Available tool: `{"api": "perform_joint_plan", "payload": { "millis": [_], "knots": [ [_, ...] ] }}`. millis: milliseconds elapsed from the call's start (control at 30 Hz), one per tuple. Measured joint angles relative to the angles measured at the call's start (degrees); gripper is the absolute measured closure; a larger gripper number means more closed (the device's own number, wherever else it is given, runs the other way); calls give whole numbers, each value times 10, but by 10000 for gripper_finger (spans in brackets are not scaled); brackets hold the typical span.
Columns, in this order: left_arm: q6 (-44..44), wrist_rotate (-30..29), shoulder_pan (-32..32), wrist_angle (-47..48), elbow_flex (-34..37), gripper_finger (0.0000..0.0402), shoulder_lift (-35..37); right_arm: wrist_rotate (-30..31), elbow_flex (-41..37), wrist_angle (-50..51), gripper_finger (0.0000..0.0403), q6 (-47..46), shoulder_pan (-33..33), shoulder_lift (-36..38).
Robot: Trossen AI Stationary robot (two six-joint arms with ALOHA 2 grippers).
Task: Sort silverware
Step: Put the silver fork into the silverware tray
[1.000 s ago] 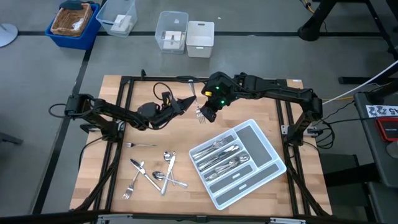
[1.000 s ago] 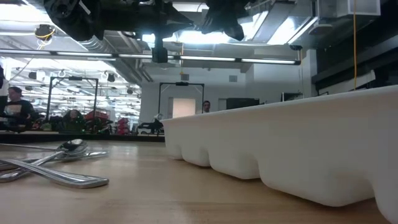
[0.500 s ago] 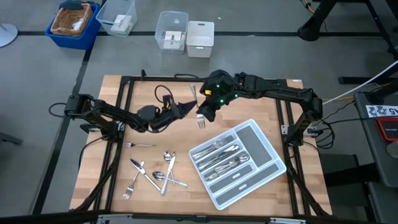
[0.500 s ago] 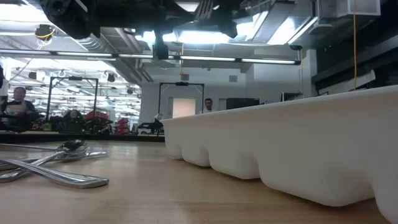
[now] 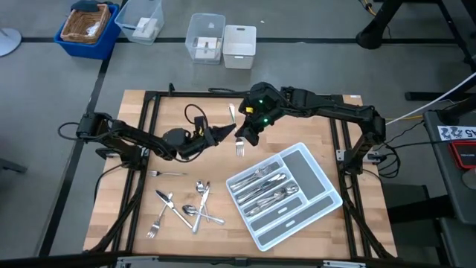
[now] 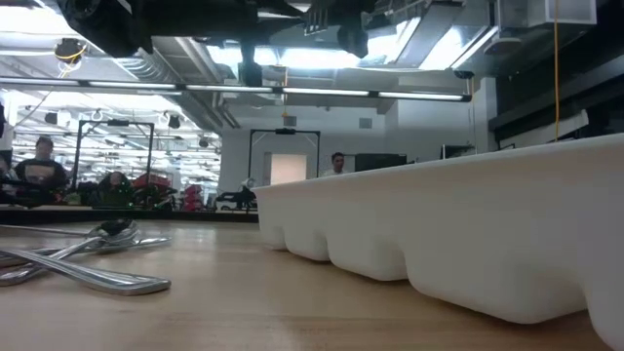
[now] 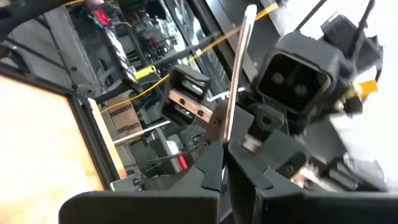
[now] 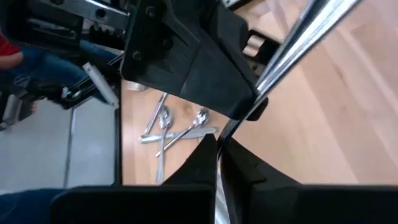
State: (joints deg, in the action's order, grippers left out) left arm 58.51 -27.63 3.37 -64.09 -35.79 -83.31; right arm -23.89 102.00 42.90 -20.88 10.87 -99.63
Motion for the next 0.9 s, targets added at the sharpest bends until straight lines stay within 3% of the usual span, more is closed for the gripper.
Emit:
{"api": "perform_joint_plan", "payload": {
  "millis": [333, 533, 667, 900],
  "knots": [
    [-130, 141, 0, 45, 0, 311, -2, -26, 1, 58, 399, 50, -19, 0],
    [-128, 322, 0, 184, 0, 278, -2, -17, 1, 122, 400, 162, -63, 0],
    [-111, 439, 4, 295, 0, 282, -2, 42, 1, 158, 400, 260, -102, 0],
    [-122, 457, 17, 418, 0, 299, -2, 214, -21, 179, 400, 378, -153, 0]
  ]
}}
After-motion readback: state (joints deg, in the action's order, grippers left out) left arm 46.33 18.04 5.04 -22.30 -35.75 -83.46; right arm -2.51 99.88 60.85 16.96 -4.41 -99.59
